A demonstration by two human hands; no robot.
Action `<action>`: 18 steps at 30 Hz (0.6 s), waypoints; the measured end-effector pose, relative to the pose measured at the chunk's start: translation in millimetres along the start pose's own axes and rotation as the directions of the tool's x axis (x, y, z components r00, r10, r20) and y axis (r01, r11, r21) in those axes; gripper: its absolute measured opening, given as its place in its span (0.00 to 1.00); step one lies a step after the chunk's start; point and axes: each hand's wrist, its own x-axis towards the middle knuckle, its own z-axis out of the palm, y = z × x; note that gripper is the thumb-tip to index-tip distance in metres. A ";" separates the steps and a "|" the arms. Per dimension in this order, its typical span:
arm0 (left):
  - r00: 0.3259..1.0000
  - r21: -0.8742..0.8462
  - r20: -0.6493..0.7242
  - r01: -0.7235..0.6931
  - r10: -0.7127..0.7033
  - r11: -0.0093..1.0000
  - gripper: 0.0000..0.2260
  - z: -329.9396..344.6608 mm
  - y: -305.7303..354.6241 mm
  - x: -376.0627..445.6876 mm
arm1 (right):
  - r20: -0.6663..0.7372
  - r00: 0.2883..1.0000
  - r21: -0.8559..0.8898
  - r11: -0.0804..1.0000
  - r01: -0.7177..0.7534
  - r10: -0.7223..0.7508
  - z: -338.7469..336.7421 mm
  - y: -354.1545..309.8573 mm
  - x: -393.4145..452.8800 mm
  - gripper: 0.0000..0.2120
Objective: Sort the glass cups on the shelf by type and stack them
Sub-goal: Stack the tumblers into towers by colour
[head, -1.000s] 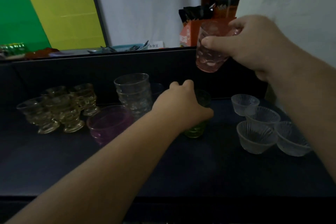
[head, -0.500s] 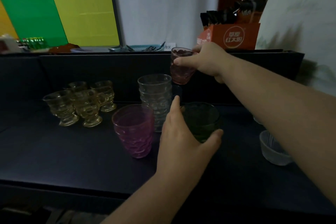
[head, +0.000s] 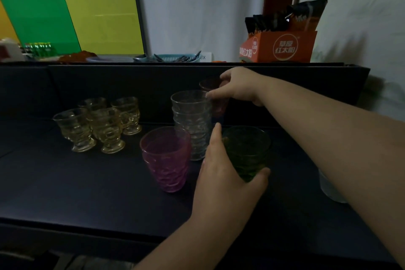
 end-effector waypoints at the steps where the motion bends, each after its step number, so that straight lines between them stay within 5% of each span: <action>1: 1.000 0.003 -0.004 -0.001 0.001 1.000 0.52 -0.2 -0.6 -0.1 | 0.020 1.000 -0.019 1.000 -0.010 0.010 1.8 0.6 1.5 0.50; 7: 1.000 0.008 -0.006 -0.009 0.009 1.000 0.51 -2.8 -4.2 -1.1 | 0.121 0.990 -0.122 0.991 -0.052 0.067 14.5 6.9 7.9 0.48; 18: 0.999 -0.052 0.049 0.010 -0.007 0.999 0.50 -6.4 -5.9 -1.3 | 0.073 0.994 -0.139 0.987 -0.074 0.085 33.2 21.6 3.6 0.51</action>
